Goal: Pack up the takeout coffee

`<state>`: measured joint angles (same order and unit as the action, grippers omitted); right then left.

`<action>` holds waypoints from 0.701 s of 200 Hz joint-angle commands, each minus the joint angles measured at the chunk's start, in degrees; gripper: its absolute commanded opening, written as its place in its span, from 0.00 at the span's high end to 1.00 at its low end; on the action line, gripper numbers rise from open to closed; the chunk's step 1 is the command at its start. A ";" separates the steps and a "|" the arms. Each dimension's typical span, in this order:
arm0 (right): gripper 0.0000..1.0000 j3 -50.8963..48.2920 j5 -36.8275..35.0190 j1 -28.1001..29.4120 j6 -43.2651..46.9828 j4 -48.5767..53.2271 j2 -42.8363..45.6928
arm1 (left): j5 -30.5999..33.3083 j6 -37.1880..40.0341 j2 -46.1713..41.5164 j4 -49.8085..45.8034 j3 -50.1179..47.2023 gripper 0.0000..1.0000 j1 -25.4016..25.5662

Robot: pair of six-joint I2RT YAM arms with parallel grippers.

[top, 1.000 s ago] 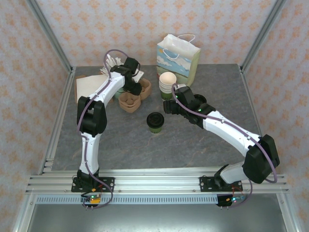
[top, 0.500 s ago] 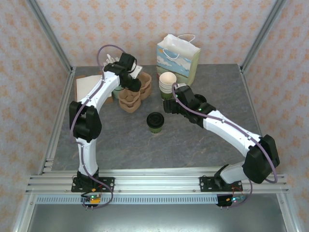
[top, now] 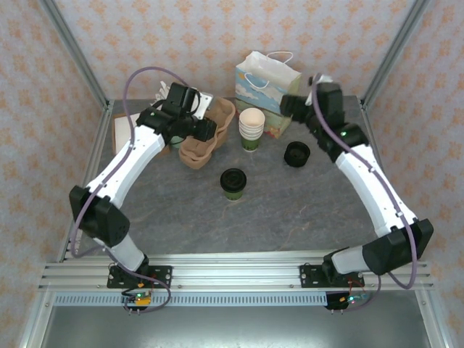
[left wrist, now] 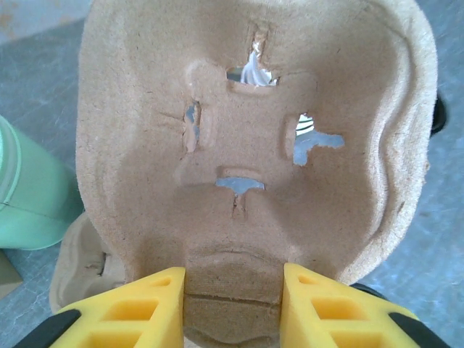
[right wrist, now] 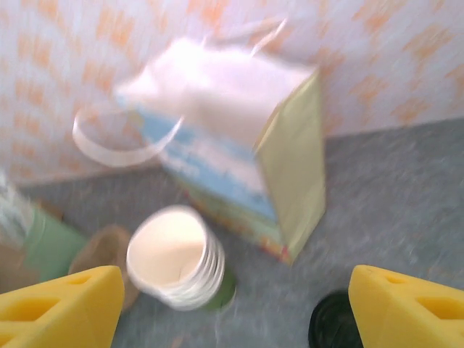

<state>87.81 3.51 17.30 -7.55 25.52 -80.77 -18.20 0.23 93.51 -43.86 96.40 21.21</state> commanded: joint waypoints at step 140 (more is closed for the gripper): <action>0.25 52.33 1.12 -9.82 -0.50 15.45 -46.59 | 0.35 -3.42 -8.00 1.94 -4.56 0.67 1.95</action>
<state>135.37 4.29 8.49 -10.81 37.85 -124.20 -18.22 -3.09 87.55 -42.06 91.64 22.81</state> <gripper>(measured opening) 0.750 0.332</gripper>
